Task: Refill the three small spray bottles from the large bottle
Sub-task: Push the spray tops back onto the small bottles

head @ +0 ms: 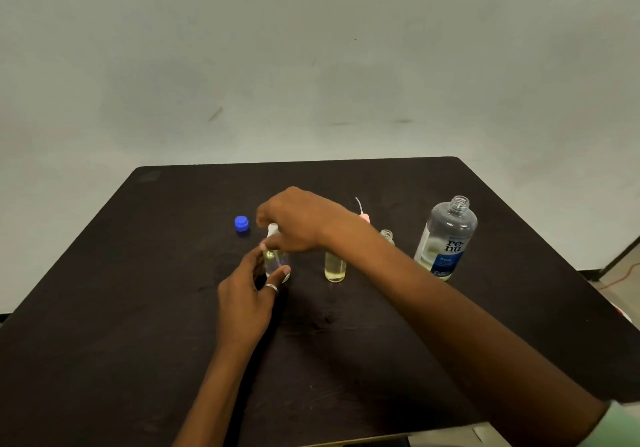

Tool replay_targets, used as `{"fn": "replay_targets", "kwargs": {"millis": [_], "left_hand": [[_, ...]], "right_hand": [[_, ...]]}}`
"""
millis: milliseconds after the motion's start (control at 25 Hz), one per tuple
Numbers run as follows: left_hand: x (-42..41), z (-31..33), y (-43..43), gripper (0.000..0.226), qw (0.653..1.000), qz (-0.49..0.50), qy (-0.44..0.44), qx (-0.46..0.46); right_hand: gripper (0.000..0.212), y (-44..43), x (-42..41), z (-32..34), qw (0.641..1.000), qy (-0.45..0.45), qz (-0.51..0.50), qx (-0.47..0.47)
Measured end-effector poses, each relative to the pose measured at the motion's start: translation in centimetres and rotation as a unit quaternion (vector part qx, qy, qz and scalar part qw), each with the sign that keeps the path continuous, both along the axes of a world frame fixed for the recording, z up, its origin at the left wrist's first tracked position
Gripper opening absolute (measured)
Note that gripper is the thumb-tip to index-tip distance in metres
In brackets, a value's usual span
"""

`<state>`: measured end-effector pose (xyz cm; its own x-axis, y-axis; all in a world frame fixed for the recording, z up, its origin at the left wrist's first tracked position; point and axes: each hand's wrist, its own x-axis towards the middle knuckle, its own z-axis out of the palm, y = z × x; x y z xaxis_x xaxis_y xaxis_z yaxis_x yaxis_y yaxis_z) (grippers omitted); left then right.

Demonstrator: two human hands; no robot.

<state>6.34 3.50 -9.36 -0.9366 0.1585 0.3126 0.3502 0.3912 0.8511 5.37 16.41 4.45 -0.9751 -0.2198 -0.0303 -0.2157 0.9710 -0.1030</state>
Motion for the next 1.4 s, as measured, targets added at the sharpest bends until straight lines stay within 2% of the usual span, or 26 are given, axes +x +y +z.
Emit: {"fn": "replay_targets", "kwargs": {"millis": [160,400,640,800,1000,1240,1400], "left_hand": [[0.0,0.0,0.1,0.046,1.0,-0.002,0.001,-0.005],[-0.1,0.0,0.1,0.048,1.0,-0.002,-0.018,-0.007],[0.1,0.2,0.2,0.045,1.0,0.002,-0.015,-0.008],[0.1,0.0,0.1,0.052,1.0,-0.002,-0.016,-0.019],[0.0,-0.3,0.1,0.05,1.0,0.005,-0.016,-0.024],[0.2,0.1,0.1,0.05,1.0,-0.002,-0.014,-0.025],[0.7,0.5,0.1,0.049,1.0,-0.001,-0.017,-0.021]], "right_hand": [[0.034,-0.1,-0.6,0.4,0.998,-0.019,0.049,0.042],[0.023,-0.2,-0.5,-0.2,0.999,-0.01,0.03,0.029],[0.02,-0.9,1.7,-1.5,0.997,0.057,-0.032,0.031],[0.015,-2.8,2.2,-2.7,0.982,0.138,-0.127,0.033],[0.02,-3.6,1.8,-2.8,0.971,0.118,-0.206,0.004],[0.023,-3.9,1.4,-3.8,0.966,0.11,-0.235,-0.005],[0.052,-3.5,2.4,-3.6,0.964,0.133,-0.231,-0.028]]}}
